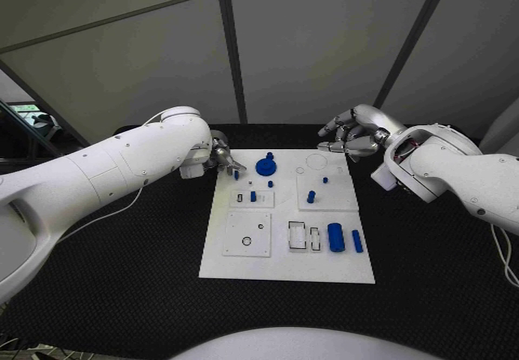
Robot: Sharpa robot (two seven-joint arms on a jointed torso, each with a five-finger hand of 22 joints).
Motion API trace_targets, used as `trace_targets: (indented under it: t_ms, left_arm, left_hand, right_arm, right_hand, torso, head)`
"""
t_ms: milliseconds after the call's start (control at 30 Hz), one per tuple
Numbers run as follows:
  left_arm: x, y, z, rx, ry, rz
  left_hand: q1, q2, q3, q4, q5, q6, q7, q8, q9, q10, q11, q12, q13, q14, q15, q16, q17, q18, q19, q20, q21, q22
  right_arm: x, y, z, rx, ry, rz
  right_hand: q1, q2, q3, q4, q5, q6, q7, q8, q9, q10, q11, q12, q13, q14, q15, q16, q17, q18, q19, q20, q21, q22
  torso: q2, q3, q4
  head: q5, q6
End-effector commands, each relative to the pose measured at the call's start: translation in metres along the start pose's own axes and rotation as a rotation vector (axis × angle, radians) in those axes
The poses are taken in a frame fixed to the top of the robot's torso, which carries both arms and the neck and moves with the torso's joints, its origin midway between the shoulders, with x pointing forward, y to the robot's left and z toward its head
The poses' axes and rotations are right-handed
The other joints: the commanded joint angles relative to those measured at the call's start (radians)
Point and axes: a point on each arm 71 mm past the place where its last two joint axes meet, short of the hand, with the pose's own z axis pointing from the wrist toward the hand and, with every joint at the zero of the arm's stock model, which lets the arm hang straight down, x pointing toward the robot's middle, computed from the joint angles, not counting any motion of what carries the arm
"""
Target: Assemble the parts on the task board
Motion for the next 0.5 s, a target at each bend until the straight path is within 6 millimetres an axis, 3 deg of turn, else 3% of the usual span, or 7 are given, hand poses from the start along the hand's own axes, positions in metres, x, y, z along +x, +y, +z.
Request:
trace_targets:
  t_ms: [33,500]
  left_arm:
    - [0.0000,-0.0015,-0.0002,0.000,0.011,0.017]
    - [0.0011,-0.0052,0.0011,0.006,0.015,0.020]
  left_hand:
    - [0.014,0.005,-0.002,-0.002,0.004,0.010,0.001,-0.005,-0.002,-0.001,0.001,0.006,0.000,0.061,0.003,-0.002,0.126,-0.030,0.000,0.006,0.000,0.020]
    - [0.046,0.024,0.005,-0.010,0.005,0.013,0.000,-0.006,-0.009,-0.002,0.000,0.007,-0.001,0.061,0.002,-0.002,0.126,-0.030,0.000,0.005,-0.001,0.021]
  right_arm:
    - [-0.0001,0.0014,0.0005,-0.005,0.005,-0.003]
    - [0.0003,0.0018,0.0006,-0.006,0.007,-0.003]
  right_hand:
    - [-0.001,0.004,-0.002,0.004,0.006,-0.002,-0.002,0.006,-0.001,0.000,0.002,0.002,0.001,0.002,-0.005,-0.002,0.001,0.008,0.003,0.000,-0.003,0.000]
    - [0.001,0.006,-0.001,0.003,0.008,-0.002,-0.003,0.007,-0.001,0.000,0.001,0.002,0.001,0.003,-0.005,-0.003,0.002,0.008,0.003,0.000,-0.003,-0.001]
  torso:
    - [0.000,0.0003,-0.0006]
    - [0.000,0.0003,-0.0002]
  head:
    - [-0.001,-0.001]
    - [-0.002,-0.003]
